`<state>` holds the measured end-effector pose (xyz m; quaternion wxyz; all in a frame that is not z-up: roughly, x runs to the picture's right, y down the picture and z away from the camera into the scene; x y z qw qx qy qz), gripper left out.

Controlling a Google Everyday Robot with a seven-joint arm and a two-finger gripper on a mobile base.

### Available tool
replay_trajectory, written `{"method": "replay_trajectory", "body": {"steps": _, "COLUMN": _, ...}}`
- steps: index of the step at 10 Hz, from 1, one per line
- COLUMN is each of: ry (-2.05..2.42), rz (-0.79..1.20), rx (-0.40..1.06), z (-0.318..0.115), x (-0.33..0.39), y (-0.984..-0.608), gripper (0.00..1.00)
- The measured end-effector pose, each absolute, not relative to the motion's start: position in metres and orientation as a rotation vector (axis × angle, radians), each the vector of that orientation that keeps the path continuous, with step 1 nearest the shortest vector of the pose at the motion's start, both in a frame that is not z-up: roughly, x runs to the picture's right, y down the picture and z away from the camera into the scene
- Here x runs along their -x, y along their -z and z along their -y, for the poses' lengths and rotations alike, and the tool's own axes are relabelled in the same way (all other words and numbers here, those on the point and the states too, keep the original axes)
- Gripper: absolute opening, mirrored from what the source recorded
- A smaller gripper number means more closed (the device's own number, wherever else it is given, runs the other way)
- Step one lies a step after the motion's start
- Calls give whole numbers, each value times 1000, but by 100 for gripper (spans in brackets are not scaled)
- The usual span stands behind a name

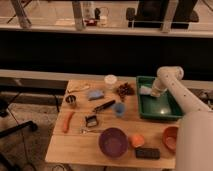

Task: Wipe tray with towel

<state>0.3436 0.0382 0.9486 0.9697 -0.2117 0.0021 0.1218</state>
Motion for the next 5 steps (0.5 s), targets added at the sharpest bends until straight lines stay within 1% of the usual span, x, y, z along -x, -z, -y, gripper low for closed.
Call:
{"method": "replay_trajectory", "body": {"steps": 3, "ry": -243, "rz": -29, "rx": 397, "z": -64, "x": -362, "y": -910, "gripper": 0}}
{"method": "replay_trajectory", "body": {"steps": 5, "ry": -233, "rz": -46, "rx": 315, "z": -57, "x": -377, "y": -894, "gripper": 0}}
